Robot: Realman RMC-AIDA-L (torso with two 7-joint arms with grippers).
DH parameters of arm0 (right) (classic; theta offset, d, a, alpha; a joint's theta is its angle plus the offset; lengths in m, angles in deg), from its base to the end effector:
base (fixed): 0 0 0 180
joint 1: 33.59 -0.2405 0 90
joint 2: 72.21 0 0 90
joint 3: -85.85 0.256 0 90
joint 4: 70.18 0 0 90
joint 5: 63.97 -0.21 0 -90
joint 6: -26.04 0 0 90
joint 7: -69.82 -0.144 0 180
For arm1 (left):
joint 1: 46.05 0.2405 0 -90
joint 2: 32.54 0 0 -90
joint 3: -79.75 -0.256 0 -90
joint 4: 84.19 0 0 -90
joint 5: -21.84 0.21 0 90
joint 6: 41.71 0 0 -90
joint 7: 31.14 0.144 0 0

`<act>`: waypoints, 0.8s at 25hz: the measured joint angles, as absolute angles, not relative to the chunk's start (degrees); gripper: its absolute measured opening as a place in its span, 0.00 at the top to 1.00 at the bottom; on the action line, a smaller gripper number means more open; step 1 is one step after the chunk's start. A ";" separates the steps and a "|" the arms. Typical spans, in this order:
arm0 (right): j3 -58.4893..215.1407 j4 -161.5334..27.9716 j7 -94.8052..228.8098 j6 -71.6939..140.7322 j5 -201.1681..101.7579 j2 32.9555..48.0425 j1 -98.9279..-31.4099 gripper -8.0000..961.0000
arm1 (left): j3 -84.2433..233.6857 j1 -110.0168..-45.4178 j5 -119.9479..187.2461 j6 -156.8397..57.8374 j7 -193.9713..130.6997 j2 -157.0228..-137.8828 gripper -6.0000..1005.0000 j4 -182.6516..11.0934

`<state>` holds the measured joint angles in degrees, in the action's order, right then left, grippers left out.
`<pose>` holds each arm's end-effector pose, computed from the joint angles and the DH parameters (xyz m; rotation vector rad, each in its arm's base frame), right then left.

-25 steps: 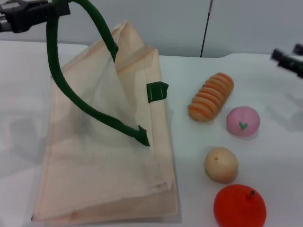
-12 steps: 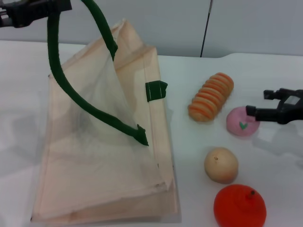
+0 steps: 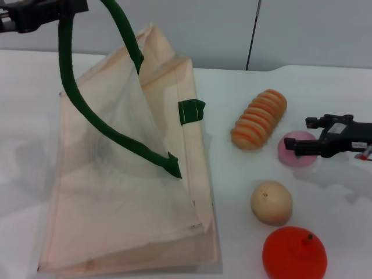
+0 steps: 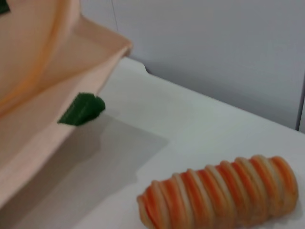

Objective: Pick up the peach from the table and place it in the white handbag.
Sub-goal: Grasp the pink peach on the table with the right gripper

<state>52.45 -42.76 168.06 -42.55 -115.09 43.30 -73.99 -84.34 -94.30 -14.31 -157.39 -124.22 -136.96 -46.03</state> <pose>0.2836 0.3892 -0.0038 -2.5825 0.7187 0.2973 -0.2335 0.3685 0.1602 -2.5255 -0.7368 -1.0959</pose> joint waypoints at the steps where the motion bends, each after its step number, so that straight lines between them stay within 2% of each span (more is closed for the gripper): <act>1: 51.75 -43.38 168.04 -41.38 -114.96 43.32 -74.25 0.17 | -84.34 -94.30 -14.38 -157.37 -124.22 -136.98 0.85 -46.03; 20: 44.82 -45.95 167.43 -36.81 -114.44 43.07 -75.17 0.18 | -84.34 -94.17 -14.76 -157.28 -124.21 -137.04 0.85 -46.12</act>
